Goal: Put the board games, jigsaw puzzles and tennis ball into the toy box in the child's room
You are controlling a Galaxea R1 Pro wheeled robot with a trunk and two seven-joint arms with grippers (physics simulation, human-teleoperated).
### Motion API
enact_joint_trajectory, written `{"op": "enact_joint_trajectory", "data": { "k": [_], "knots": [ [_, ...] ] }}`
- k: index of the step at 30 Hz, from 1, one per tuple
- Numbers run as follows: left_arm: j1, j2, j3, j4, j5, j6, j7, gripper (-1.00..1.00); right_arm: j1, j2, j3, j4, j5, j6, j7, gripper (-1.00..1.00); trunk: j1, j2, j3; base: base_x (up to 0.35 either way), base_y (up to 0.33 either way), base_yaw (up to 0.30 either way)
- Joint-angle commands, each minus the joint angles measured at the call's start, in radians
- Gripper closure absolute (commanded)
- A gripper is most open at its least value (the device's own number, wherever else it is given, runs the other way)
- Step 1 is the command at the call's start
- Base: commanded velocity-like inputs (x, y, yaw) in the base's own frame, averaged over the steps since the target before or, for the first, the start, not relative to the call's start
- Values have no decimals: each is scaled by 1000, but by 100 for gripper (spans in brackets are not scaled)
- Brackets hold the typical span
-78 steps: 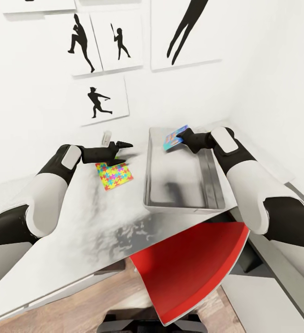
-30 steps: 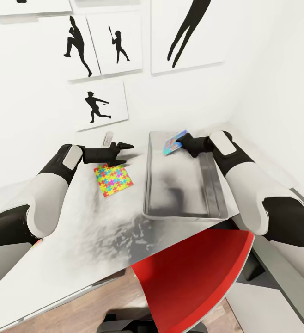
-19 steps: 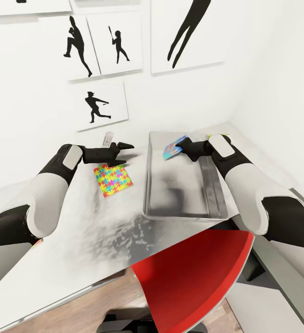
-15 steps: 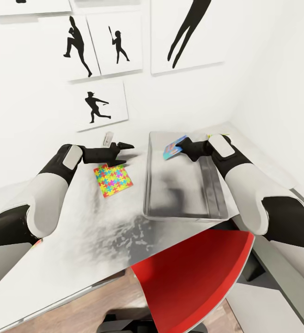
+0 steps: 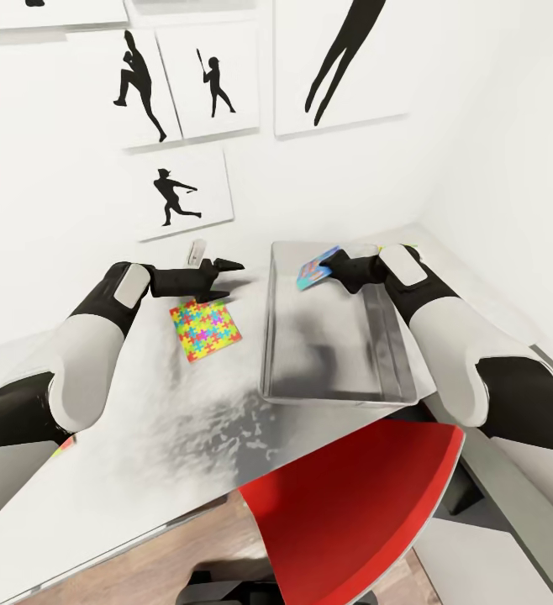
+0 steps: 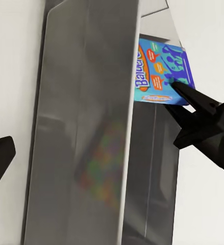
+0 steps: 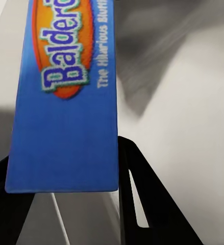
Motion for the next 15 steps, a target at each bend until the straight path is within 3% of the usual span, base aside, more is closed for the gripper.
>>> {"op": "enact_joint_trajectory", "data": {
  "k": [1,15],
  "knots": [
    [-1,-1,7,0,-9,4,-7,-100,-1,0,3,-2,-11,1,-10,100,1,-2,-1,1,0,0],
    [-1,-1,5,0,-10,4,-7,-100,-2,-2,3,0,-11,6,-10,100,1,-2,-1,0,0,0]
  ]
}}
